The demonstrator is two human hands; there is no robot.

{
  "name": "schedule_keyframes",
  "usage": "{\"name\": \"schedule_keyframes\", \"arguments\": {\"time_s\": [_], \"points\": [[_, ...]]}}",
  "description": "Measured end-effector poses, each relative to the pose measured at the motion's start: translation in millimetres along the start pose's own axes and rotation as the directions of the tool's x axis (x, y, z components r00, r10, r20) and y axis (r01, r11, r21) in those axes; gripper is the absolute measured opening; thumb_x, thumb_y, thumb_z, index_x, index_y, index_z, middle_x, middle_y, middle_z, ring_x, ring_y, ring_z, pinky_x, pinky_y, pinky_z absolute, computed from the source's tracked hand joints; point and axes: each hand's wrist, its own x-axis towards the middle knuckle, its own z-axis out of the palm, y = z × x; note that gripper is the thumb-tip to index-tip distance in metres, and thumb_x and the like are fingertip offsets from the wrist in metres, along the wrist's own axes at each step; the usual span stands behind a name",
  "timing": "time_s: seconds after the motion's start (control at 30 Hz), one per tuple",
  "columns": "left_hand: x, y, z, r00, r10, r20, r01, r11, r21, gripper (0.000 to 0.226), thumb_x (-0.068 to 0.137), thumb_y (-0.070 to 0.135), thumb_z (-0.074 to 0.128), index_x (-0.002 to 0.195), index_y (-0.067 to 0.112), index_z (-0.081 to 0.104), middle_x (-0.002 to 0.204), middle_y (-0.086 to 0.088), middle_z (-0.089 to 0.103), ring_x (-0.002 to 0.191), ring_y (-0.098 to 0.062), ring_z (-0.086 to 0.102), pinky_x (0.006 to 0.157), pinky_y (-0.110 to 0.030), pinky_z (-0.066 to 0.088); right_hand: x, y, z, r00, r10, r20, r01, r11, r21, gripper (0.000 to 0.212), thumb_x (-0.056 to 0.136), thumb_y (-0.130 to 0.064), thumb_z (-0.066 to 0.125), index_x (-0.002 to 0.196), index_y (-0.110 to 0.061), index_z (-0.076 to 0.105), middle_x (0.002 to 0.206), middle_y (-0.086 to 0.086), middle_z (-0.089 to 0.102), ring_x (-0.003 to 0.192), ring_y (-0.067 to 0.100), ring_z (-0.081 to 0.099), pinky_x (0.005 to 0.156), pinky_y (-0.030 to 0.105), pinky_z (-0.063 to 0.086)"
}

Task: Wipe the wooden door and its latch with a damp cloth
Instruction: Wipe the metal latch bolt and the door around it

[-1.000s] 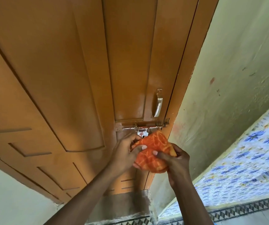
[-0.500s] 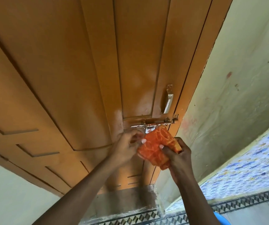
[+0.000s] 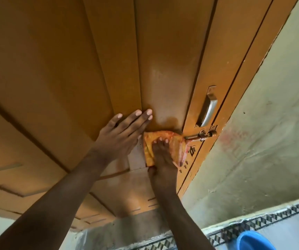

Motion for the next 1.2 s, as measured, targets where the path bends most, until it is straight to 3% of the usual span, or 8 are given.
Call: {"name": "schedule_keyframes", "arguments": {"time_s": [0.07,0.23,0.37,0.53,0.73,0.87,0.97,1.2], "points": [[-3.0,2.5,8.1,0.999,0.01,-0.054,-0.007,0.998,0.055,0.065,0.104,0.044,0.043,0.163,0.018,0.036,0.168,0.0,0.033,0.158,-0.021,0.021,0.127,-0.045,-0.001,-4.7,20.4,8.9,0.99,-0.129,-0.053,0.122,0.985,-0.122,0.072,0.075,0.004,0.061,0.146,-0.005,0.052,0.15,0.018,0.054,0.143,0.035,0.046,0.123,0.028,0.024],[-4.4,4.7,17.9,0.99,-0.004,-0.14,0.017,0.996,0.092,0.068,0.102,0.05,0.043,0.162,0.018,0.039,0.17,-0.003,0.028,0.161,-0.026,0.009,0.128,-0.046,-0.001,-4.3,3.9,30.4,0.979,-0.005,-0.205,-0.01,0.998,-0.069,0.055,0.086,-0.007,0.049,0.14,-0.001,0.06,0.148,0.017,0.057,0.138,0.037,0.052,0.101,0.032,0.048],[-5.3,5.0,19.1,0.988,-0.002,-0.157,0.018,0.995,0.103,0.072,0.1,0.053,0.046,0.162,0.018,0.038,0.171,-0.004,0.024,0.161,-0.026,0.008,0.128,-0.047,-0.001,-16.3,20.6,26.3,0.96,-0.27,-0.075,0.251,0.948,-0.194,0.053,0.085,-0.007,0.058,0.138,-0.006,0.061,0.142,0.015,0.063,0.134,0.033,0.055,0.075,0.033,0.062],[-5.5,7.1,22.3,0.985,-0.013,-0.174,0.034,0.993,0.117,0.073,0.098,0.052,0.049,0.161,0.018,0.039,0.172,-0.005,0.021,0.161,-0.026,0.007,0.128,-0.047,-0.002,-10.6,5.2,24.6,0.924,0.153,-0.349,-0.136,0.988,0.074,0.061,0.082,-0.002,0.06,0.14,-0.018,0.057,0.099,0.017,0.079,0.059,0.019,0.065,0.051,0.018,0.047],[-5.9,7.5,23.3,0.984,-0.021,-0.18,0.04,0.994,0.102,0.072,0.097,0.051,0.051,0.16,0.018,0.041,0.167,-0.001,0.033,0.161,-0.025,0.011,0.128,-0.046,-0.001,-21.1,-7.9,40.1,0.933,0.116,-0.342,-0.093,0.992,0.082,0.048,0.088,-0.011,0.052,0.134,-0.01,0.067,0.129,0.014,0.072,0.083,0.031,0.079,0.056,0.03,0.062],[-6.9,7.8,22.8,0.987,-0.025,-0.161,0.04,0.995,0.093,0.068,0.099,0.047,0.049,0.161,0.02,0.041,0.164,0.002,0.04,0.159,-0.022,0.016,0.128,-0.046,-0.001,-28.9,-11.5,24.6,0.588,0.756,-0.287,-0.503,0.62,0.603,0.04,0.082,0.011,0.06,0.091,-0.021,0.083,0.068,0.003,0.078,0.054,0.022,0.071,0.049,0.043,0.058],[-7.1,6.7,20.8,0.988,-0.022,-0.156,0.038,0.994,0.099,0.07,0.097,0.047,0.05,0.161,0.02,0.04,0.166,0.002,0.037,0.16,-0.023,0.014,0.128,-0.046,0.0,-7.5,-14.5,14.2,0.344,0.906,-0.245,-0.571,0.409,0.712,0.021,0.082,0.0,0.068,0.072,-0.015,0.078,0.06,-0.004,0.074,0.058,0.02,0.068,0.057,0.038,0.056],[-6.9,6.5,19.9,0.989,-0.006,-0.15,0.022,0.994,0.104,0.072,0.095,0.046,0.05,0.161,0.019,0.04,0.167,0.0,0.035,0.161,-0.025,0.011,0.128,-0.046,-0.001,19.1,-36.2,25.7,0.43,0.898,-0.094,-0.53,0.336,0.779,0.018,0.079,-0.004,0.073,0.066,-0.016,0.076,0.06,-0.002,0.07,0.057,0.028,0.063,0.059,0.046,0.056]]}}
